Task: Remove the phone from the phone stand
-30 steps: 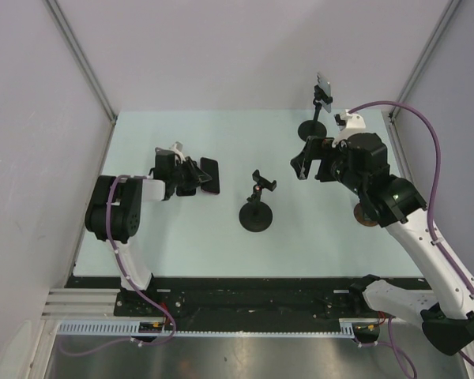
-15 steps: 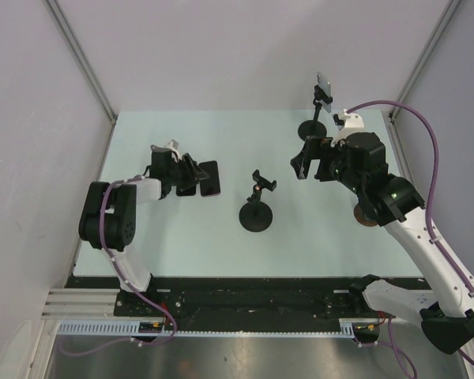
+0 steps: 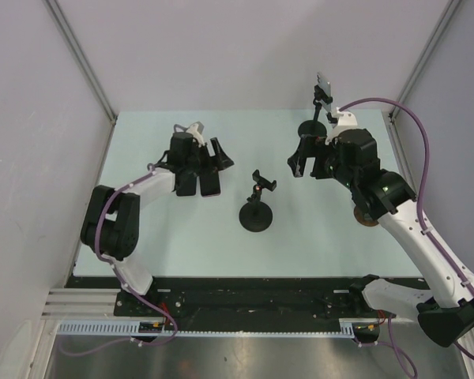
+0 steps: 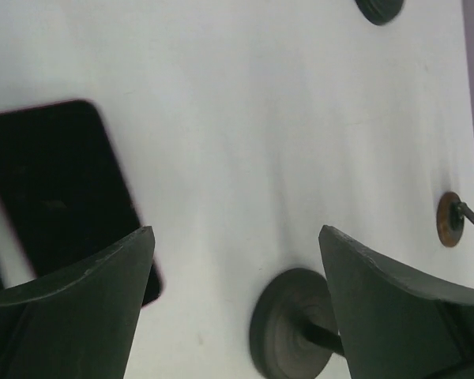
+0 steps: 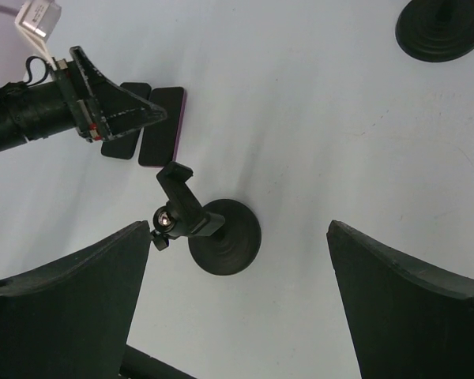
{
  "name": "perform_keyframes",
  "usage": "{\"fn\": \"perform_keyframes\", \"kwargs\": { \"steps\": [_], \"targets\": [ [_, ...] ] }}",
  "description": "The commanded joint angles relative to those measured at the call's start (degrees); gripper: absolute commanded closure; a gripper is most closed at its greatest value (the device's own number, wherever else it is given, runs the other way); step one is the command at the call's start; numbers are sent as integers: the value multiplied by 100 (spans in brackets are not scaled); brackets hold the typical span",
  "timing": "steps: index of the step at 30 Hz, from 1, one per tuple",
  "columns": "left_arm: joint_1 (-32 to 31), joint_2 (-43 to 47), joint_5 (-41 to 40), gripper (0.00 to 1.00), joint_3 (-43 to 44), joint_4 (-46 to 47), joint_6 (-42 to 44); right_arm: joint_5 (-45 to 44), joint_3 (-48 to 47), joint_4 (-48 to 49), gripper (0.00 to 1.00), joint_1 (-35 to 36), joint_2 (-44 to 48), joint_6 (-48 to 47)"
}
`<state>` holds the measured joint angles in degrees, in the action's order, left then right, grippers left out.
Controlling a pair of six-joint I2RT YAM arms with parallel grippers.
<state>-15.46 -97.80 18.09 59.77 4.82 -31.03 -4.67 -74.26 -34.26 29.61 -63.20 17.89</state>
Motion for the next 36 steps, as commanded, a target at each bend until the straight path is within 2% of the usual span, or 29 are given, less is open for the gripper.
{"fn": "perform_keyframes", "kwargs": {
  "steps": [1,12,23,28,33,36],
  "targets": [
    [-395,-415,37,9,535,-69,44,80,-27,218,0,-16,-34,-93],
    [-721,-1276,-129,0,835,-402,369,-8,-27,-45,0,-16,97,-66],
    [-721,-996,-955,0,685,-939,993,36,-27,7,0,-16,62,-5],
    [-721,-925,-1079,0,738,-983,1055,132,-19,25,0,-16,1,-14],
    [-721,-1022,-1035,0,905,-983,950,246,-27,-89,2,-16,-26,-565],
    [-721,-1092,-1131,0,1002,-983,800,640,-19,-177,2,-7,-17,-1048]
  ]
}}
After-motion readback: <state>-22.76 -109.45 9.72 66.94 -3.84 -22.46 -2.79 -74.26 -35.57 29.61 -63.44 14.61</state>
